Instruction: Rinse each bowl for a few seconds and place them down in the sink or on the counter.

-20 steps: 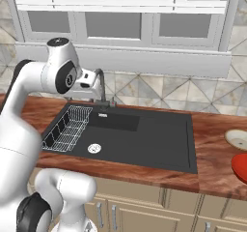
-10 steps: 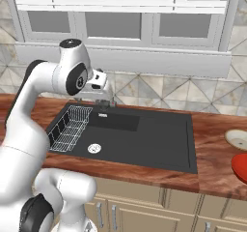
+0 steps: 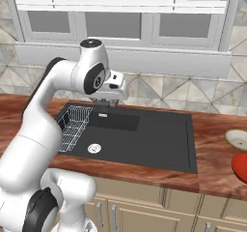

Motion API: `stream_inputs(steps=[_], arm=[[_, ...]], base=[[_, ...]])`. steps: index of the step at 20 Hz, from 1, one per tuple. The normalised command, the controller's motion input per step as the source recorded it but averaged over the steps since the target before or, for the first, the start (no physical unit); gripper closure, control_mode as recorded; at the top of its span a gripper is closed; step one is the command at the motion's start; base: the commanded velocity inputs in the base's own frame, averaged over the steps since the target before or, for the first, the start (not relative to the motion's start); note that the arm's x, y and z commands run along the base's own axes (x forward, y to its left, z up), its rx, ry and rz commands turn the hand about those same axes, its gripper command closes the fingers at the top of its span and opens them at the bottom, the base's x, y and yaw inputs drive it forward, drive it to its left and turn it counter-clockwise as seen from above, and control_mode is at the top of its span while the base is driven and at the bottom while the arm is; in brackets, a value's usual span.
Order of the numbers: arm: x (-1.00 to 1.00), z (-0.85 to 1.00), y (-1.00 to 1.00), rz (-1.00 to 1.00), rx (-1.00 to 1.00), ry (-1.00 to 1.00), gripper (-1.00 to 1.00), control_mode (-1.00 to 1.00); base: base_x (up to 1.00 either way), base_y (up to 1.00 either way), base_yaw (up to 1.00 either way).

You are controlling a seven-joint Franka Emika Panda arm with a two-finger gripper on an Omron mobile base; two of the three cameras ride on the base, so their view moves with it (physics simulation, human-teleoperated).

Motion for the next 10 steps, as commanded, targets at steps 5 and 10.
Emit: stream_inputs(steps=[5,10], arm=[[0.17,-0.11,-0.19,0.02,0.05,0.00,-1.00,-1.00],[0.17,-0.31,-0.03,0.10,0.16,-0.08,-1.00,-1.00]], base=[[0.00,0.00,0.00],[0.00,0.00,0.00]])
